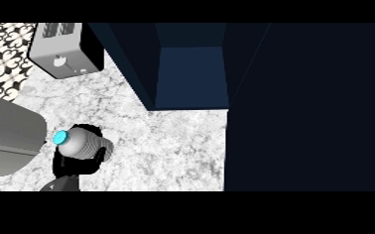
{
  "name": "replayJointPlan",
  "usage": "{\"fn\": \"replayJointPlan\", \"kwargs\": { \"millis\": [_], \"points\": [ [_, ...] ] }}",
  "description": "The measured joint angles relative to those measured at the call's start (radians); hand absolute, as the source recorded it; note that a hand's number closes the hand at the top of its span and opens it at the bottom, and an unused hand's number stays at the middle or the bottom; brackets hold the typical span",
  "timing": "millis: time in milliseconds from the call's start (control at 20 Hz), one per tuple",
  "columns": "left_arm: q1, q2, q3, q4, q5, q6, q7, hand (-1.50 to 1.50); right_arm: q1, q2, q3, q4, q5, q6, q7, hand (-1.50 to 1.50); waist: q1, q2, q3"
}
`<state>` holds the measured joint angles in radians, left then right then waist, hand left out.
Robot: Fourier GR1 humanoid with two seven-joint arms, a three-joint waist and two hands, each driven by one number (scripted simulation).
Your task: Pick up the bottled water, place it into the cabinet and close the cabinet
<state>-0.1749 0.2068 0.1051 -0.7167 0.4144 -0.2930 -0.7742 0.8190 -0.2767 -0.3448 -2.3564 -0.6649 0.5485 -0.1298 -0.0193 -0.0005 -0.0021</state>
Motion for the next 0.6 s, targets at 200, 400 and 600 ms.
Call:
{"fn": "replayJointPlan", "kwargs": {
  "millis": [200, 400, 600],
  "points": [
    [-0.022, 0.01, -0.019, -0.05, -0.005, -0.001, 0.066, 1.5, 0.016, -0.007, -0.009, -0.001, -0.01, 0.004, 0.002, -1.5, 0.004, -0.002, 0.001],
    [-0.017, -0.015, -0.058, -0.158, -0.02, 0.039, 0.125, 1.5, 0.03, -0.015, -0.028, 0.001, -0.021, 0.013, -0.009, -1.5, 0.009, -0.004, 0.002],
    [-0.026, -0.076, -0.108, -0.275, -0.037, 0.119, 0.21, 1.5, 0.038, -0.017, -0.04, 0.006, -0.031, 0.021, -0.021, -1.5, 0.01, -0.005, 0.002]
  ]
}}
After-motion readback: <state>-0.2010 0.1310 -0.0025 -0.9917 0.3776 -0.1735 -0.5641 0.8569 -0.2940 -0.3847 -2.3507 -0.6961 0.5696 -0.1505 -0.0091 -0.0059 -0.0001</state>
